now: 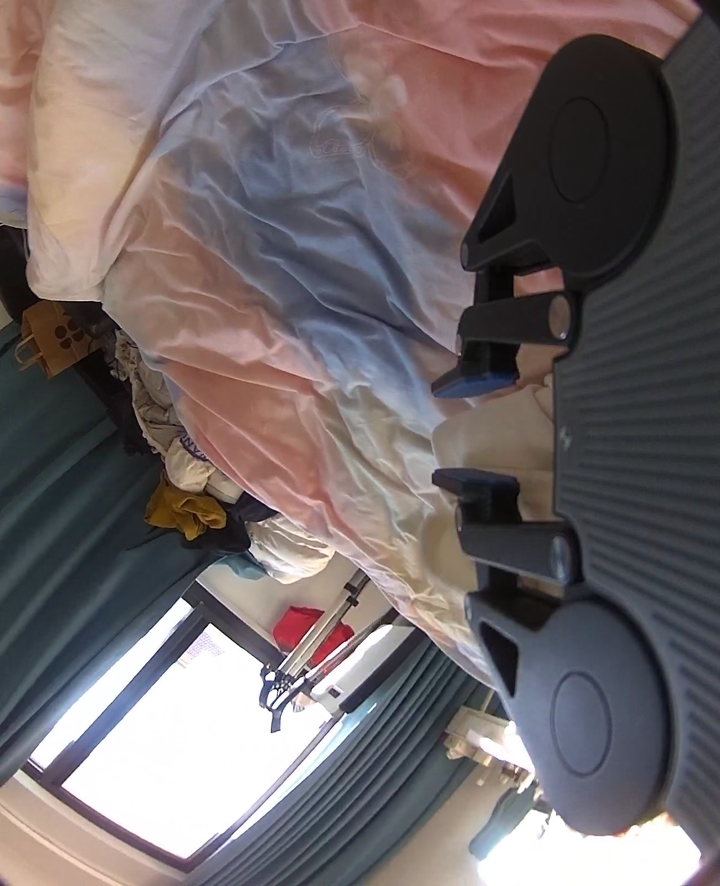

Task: Fold clothes

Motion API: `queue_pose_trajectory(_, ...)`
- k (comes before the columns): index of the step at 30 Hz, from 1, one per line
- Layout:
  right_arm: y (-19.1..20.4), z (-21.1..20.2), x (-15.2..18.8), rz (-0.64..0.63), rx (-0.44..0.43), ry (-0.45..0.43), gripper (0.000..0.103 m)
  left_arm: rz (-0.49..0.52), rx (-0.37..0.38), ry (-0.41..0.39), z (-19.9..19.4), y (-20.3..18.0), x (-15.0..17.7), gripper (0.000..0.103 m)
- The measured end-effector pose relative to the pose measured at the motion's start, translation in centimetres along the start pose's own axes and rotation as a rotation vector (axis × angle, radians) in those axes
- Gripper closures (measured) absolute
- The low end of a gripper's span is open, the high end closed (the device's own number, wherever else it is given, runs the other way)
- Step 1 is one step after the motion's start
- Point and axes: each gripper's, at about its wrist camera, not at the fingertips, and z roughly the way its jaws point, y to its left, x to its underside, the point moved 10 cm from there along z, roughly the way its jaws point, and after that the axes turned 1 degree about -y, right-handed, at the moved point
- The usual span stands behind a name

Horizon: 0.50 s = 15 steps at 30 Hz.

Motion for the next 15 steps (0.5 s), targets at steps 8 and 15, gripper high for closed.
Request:
queue_pose_trajectory(8, 0.9, 4.3, 1.7, 0.124, -0.184, 0.200, 0.072, 0.126, 0.077, 0.022, 0.5, 2.6, 5.5, 0.065)
queue_pose_trajectory(15, 2.5, 6.7, 2.8, 0.185, -0.245, 0.308, 0.052, 0.321, 0.164, -0.013, -2.8, 3.6, 8.4, 0.042)
